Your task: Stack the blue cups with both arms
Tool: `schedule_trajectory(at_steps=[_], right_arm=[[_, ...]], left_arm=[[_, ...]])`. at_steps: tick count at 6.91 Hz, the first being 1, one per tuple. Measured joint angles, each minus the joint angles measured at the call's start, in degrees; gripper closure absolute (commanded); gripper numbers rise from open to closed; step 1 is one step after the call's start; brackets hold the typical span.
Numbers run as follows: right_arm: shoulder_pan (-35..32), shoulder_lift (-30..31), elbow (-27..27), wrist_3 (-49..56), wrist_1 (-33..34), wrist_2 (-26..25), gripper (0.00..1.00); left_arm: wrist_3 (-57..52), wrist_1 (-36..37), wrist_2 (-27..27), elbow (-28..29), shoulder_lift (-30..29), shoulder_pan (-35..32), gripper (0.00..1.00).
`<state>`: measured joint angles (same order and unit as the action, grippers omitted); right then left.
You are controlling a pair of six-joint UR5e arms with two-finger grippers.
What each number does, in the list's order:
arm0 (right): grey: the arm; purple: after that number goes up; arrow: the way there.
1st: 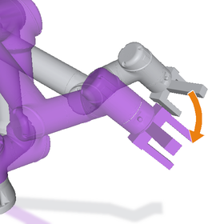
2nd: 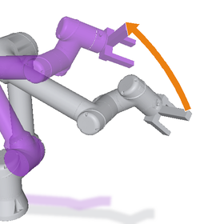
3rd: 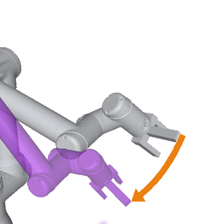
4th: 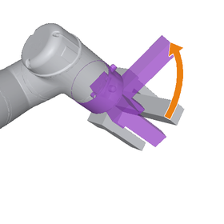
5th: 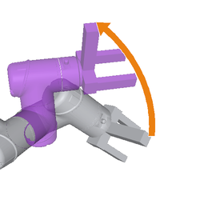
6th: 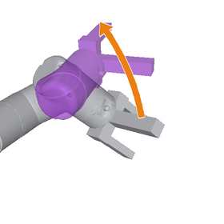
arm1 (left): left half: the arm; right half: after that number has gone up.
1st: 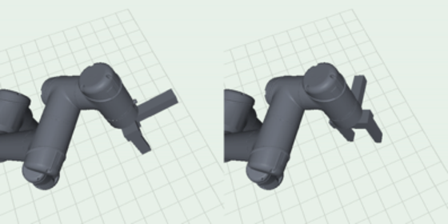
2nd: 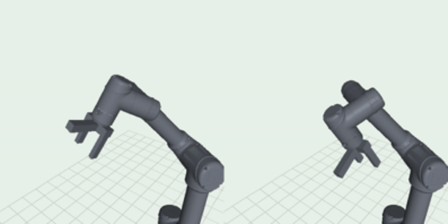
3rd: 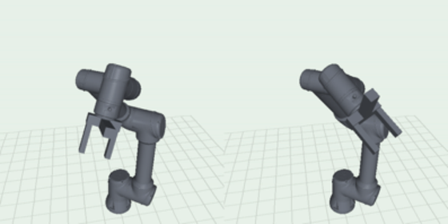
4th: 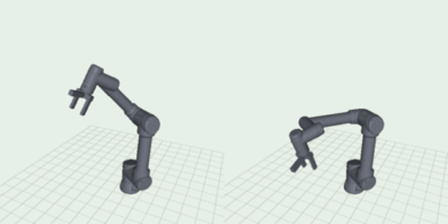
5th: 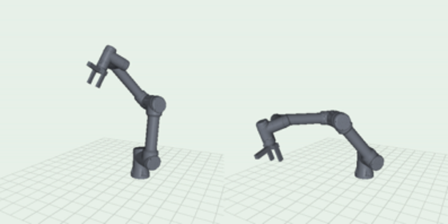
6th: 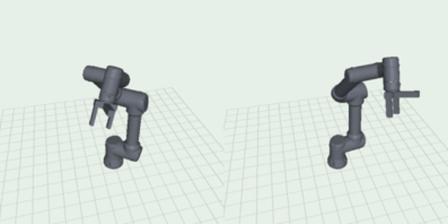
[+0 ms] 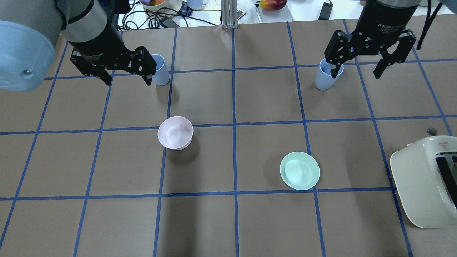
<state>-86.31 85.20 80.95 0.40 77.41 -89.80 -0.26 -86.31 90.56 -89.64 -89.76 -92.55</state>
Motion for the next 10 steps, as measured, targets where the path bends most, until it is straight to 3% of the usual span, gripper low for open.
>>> schedule_trajectory(at_steps=[7,10], right_arm=[[0.0,-0.2,0.0,0.1,0.5,0.1,0.00],[0.0,-1.4,-0.1,0.4,3.1,-0.1,0.00]], left_arm=[[0.0,0.2,-0.3,0.3,-0.5,0.0,0.00],[-0.4,0.5,-1.0,5.8,-5.3,0.5,0.00]])
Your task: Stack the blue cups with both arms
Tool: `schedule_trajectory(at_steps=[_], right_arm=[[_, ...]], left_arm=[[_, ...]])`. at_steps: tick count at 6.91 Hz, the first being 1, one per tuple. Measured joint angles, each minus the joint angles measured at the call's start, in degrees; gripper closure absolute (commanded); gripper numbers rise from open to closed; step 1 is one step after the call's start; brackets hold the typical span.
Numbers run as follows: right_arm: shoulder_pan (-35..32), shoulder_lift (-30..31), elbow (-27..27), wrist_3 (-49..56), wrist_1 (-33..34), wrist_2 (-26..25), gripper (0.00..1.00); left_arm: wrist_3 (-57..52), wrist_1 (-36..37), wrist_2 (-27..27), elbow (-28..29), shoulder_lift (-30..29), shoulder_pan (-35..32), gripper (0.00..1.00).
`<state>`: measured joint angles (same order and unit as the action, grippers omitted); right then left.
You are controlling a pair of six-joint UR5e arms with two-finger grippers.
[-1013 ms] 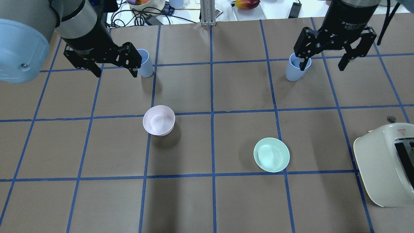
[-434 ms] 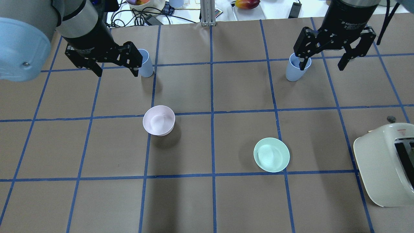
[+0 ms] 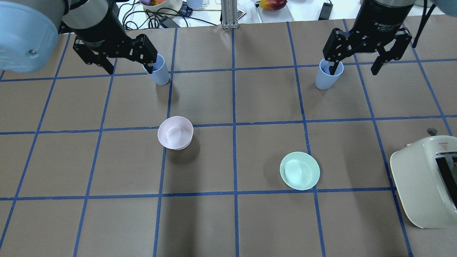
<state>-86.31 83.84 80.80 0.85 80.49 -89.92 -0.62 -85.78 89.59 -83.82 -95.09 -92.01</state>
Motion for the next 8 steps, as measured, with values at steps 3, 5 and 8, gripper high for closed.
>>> schedule_trajectory(at_steps=[3,5,8], right_arm=[[0.4,-1.1,-0.4,0.8,3.1,-0.1,0.00],[1.2,-5.6,-1.6,2.6,9.0,-0.5,0.00],[5.7,-14.9,-3.0,8.2,18.3,-0.1,0.00]], left_arm=[[-2.2,1.7,0.5,9.5,-12.9,0.9,0.00],[-2.8,6.6,0.3,13.5,-21.8,2.1,0.00],[-3.0,15.7,0.5,14.2,-30.4,2.3,0.24]])
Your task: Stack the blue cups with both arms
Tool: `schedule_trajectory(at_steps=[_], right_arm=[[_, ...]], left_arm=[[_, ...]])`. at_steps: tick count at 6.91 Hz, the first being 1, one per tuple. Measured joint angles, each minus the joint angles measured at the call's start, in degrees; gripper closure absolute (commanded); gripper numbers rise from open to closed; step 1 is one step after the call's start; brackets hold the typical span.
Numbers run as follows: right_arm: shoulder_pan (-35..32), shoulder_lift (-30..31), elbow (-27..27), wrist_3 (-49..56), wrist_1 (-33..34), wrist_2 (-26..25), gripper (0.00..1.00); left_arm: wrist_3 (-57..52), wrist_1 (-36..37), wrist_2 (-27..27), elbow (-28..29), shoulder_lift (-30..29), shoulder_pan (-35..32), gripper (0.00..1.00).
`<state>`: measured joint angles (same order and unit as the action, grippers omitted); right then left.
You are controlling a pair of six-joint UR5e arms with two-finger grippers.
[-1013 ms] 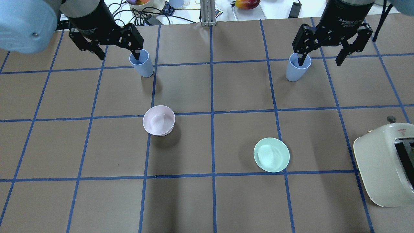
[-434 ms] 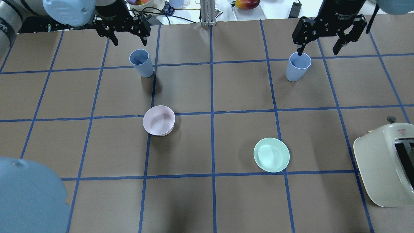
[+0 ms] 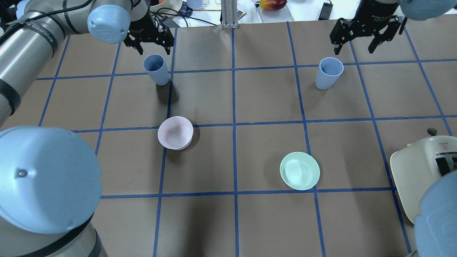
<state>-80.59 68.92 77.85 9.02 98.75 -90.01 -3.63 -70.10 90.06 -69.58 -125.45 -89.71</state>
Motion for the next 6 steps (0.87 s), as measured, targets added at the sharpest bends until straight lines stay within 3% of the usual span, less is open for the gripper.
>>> schedule_trajectory(at_steps=[1,2,3,4,6], right_arm=[[0.6,-3.3,-0.2,0.6,3.6,0.1,0.00],[0.9,-6.2,-0.3,0.8,6.7,0.0,0.00],[1.2,-8.1,-0.3,0.9,8.5,0.0,0.00],[1.5,-9.5,-0.2,1.0,9.3,0.1,0.00],[1.6,-12.0,-0.2,0.9,9.8,0.2,0.01]], left_arm=[[-0.1,1.0,0.0,-0.3,-1.2,0.0,0.34],[-0.2,1.3,0.0,-0.7,-1.9,0.0,0.51],[-0.4,1.4,0.1,-1.0,-2.3,0.0,0.80],[-0.5,1.4,0.1,-1.0,-2.5,0.0,1.00],[-0.8,1.5,0.1,-1.0,-2.7,0.0,1.00]])
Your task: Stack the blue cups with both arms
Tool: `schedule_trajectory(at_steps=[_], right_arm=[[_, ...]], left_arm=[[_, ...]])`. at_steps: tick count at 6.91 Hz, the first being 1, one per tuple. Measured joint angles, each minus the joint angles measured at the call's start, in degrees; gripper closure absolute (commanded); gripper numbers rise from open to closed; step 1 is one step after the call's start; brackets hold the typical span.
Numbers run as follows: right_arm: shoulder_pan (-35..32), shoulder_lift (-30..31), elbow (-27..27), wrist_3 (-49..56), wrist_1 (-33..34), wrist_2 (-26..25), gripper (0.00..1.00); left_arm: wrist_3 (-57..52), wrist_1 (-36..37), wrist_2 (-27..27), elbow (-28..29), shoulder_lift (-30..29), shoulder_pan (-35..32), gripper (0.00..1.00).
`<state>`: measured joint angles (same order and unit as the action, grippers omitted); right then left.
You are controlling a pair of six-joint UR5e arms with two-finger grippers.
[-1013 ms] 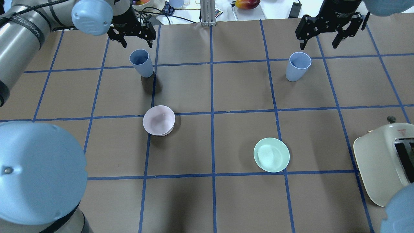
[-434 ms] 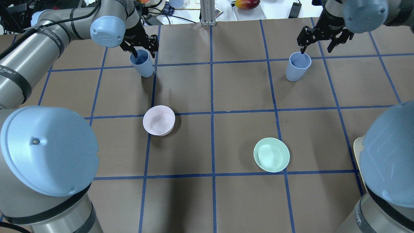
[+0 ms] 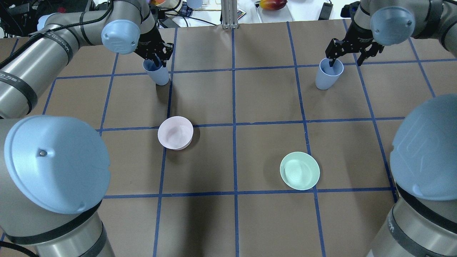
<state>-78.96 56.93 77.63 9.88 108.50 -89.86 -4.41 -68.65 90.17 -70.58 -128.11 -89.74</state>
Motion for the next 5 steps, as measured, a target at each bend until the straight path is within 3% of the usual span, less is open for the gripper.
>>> schedule_trajectory(at_steps=[1,2,3,4,5], right_arm=[[0.0,-0.9,0.1,-0.1,0.0,0.1,0.10],[0.0,-1.5,0.3,-0.1,0.0,0.1,0.43],[0.0,-2.2,0.5,-0.1,0.0,0.1,0.83],[0.0,-2.6,0.5,-0.1,-0.1,0.1,1.00],[0.0,-2.8,0.3,0.0,-0.2,0.0,1.00]], left_arm=[[-0.1,0.0,0.0,0.0,0.0,0.0,1.00],[-0.1,0.1,0.1,0.1,0.0,0.0,1.00],[-0.1,0.0,0.1,0.3,0.3,-0.1,1.00],[0.1,-0.3,0.1,0.6,1.2,-0.4,1.00],[0.5,-1.3,0.2,0.8,2.4,-1.4,1.00]])
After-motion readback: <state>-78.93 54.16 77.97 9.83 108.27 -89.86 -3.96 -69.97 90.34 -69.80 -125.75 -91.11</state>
